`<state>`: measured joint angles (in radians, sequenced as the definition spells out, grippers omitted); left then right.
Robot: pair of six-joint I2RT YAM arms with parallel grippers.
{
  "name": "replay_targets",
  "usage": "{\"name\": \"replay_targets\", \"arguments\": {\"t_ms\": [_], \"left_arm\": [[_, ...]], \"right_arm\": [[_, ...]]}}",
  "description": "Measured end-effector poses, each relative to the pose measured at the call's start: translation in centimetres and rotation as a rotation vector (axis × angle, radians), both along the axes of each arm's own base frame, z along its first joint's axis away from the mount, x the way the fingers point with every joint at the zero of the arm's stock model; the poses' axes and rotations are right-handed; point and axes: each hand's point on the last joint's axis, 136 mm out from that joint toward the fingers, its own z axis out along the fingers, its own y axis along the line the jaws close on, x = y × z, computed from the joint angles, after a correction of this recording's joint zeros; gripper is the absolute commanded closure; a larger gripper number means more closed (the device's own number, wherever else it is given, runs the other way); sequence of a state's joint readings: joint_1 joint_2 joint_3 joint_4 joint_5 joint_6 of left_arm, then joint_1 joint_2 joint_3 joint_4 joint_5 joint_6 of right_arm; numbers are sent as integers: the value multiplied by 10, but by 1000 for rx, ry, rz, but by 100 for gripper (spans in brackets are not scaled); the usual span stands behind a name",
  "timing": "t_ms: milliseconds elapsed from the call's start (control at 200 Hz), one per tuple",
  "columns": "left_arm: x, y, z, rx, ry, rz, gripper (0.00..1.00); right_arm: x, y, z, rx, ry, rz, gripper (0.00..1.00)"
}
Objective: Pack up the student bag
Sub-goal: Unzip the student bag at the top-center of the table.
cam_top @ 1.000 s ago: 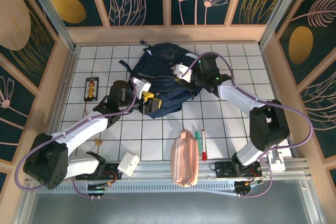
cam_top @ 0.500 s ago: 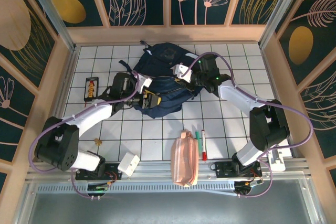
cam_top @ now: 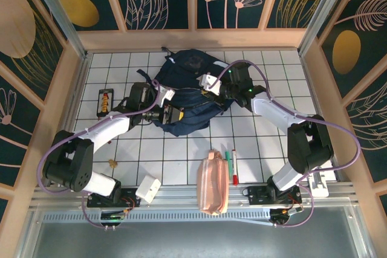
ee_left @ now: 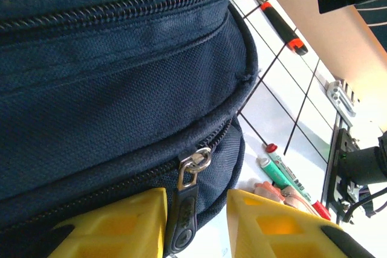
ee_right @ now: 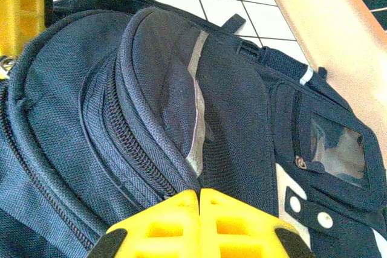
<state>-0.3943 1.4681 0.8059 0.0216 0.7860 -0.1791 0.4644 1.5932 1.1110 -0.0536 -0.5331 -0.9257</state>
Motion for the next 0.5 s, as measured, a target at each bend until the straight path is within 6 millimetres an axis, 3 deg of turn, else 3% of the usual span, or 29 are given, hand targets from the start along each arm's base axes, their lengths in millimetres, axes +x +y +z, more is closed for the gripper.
{"name": "replay_targets", "arguments": {"t_ms": [230, 320, 395, 500], "left_arm": [[-1, -2, -6, 0, 8, -23, 67], [0, -4, -10, 7, -4, -43, 78], [1, -3, -13, 15, -29, -61, 100], [2, -5, -10, 13, -62, -89, 100]], "right_arm": [[-2, 1, -1, 1, 4, 11, 100], [-3, 1, 0, 1, 2, 20, 100], [-3, 1, 0, 1, 2, 21, 100], [-3, 1, -1, -2, -3, 24, 100]]}}
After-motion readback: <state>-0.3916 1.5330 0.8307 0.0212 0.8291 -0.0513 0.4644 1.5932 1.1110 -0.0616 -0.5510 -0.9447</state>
